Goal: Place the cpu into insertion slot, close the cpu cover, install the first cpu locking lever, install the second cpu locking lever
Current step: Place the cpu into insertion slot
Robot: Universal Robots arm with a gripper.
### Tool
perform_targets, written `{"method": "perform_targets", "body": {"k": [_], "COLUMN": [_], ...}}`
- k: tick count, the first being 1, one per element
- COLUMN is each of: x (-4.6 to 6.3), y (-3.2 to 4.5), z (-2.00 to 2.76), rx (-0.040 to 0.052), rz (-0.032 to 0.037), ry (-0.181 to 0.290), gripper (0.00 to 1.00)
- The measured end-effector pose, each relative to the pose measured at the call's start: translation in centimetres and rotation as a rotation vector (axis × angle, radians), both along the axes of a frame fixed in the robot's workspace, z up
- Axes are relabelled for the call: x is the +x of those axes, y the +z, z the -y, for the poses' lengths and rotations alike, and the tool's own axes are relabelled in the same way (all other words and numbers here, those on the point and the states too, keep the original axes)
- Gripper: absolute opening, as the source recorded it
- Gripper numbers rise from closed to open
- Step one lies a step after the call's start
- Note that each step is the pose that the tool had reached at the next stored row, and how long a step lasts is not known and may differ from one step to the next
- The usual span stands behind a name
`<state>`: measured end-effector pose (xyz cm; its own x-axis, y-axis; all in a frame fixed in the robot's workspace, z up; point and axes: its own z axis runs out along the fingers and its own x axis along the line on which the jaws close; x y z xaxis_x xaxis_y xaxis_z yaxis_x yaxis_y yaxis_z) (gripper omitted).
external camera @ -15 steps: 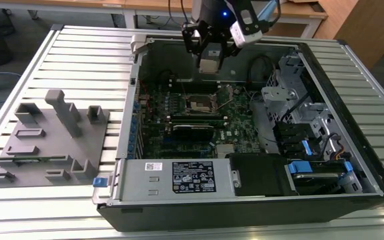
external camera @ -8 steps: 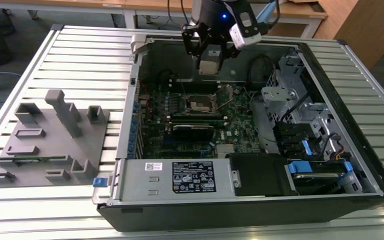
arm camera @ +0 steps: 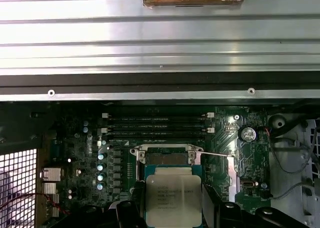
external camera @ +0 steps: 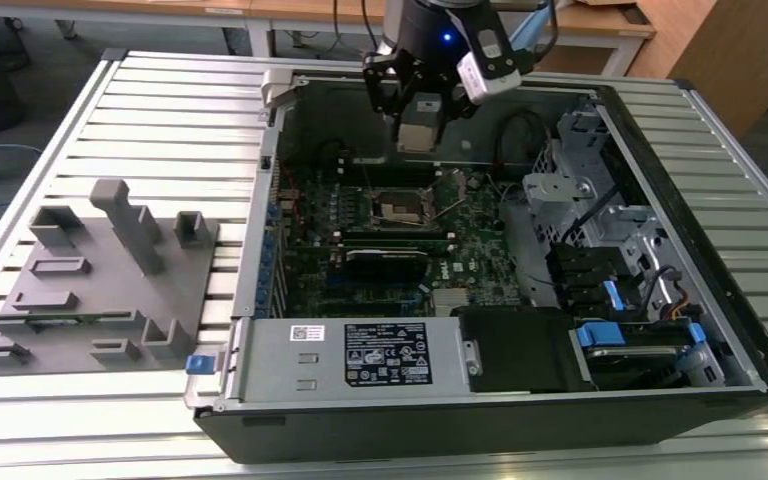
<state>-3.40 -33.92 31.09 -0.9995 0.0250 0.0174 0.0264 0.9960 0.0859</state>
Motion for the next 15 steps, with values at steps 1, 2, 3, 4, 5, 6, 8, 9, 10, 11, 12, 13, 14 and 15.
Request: {"method": "perform_targets", "body": {"k": [1, 2, 3, 4, 5, 6, 8, 9, 10, 11, 12, 13, 14, 15], "x": [-0.03, -0.05, -0.08, -0.11, -0.12, -0.15, -0.19, -0.23, -0.27, -0.31, -0.35, -0.39, -0.42, -0.44], "y": [-0.06, -0.11, -0.13, -0.14, -0.17, -0.21, -0.3, -0.35, -0.4, -0.46, -0.52, -0.57, -0.6, -0.62], "z": [0.0, 0.0, 0.0, 0.0, 0.0, 0.0, 0.0, 0.0, 0.0, 0.0, 0.0, 0.0, 0.0, 0.0], "rx": [0.0, 0.0, -0.0002, -0.0003, -0.0003, 0.0, 0.0003, 0.0001, 0.0, 0.0001, 0.0, 0.0, -0.0001, -0.0002], "rz": [0.0007, 0.0015, 0.0024, 0.0035, 0.0052, 0.0074, 0.0115, 0.0137, 0.0162, 0.0186, 0.0208, 0.0227, 0.0238, 0.0244], "ry": [0.0, 0.0, 0.0, 0.0, 0.0, 0.0, 0.0, 0.0, 0.0, 0.0, 0.0, 0.0, 0.0, 0.0], "gripper": [0.54, 0.54, 0.54, 0.54, 0.54, 0.54, 0.54, 0.54, 0.54, 0.54, 0.54, 0.54, 0.54, 0.54]}}
